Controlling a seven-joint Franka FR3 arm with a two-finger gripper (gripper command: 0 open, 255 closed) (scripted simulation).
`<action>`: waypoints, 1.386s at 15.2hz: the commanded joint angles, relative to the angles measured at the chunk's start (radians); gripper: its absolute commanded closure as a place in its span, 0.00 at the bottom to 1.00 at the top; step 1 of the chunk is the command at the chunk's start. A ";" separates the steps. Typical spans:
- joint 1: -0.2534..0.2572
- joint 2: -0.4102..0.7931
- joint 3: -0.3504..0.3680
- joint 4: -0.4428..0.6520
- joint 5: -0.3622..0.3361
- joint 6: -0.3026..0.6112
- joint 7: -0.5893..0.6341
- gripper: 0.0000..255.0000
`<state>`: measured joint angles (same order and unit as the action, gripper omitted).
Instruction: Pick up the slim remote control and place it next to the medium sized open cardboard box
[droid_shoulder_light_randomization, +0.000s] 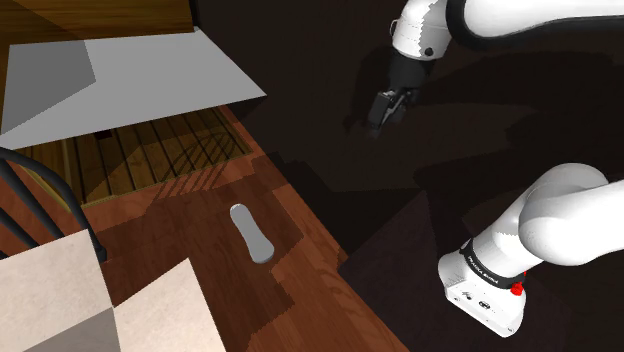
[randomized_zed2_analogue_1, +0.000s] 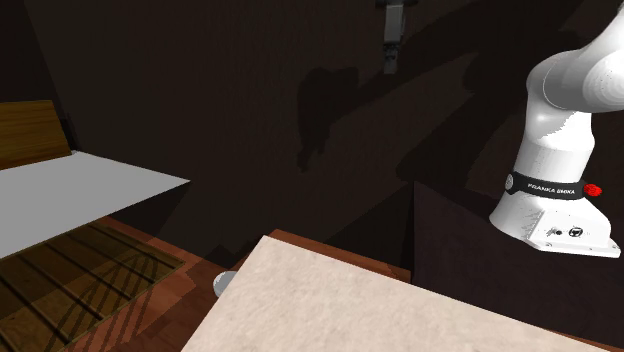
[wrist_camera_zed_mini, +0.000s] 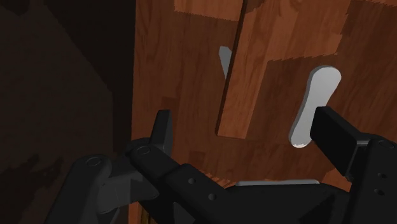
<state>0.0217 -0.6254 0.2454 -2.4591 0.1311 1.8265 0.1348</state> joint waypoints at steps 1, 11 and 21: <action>0.006 0.044 0.032 -0.014 0.015 0.062 0.033 0.00; 0.006 0.368 0.185 0.005 0.000 0.375 0.210 0.00; 0.027 0.793 0.255 0.168 -0.240 0.603 0.495 0.00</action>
<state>0.0455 0.1154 0.5064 -2.3186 -0.0715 2.4100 0.6019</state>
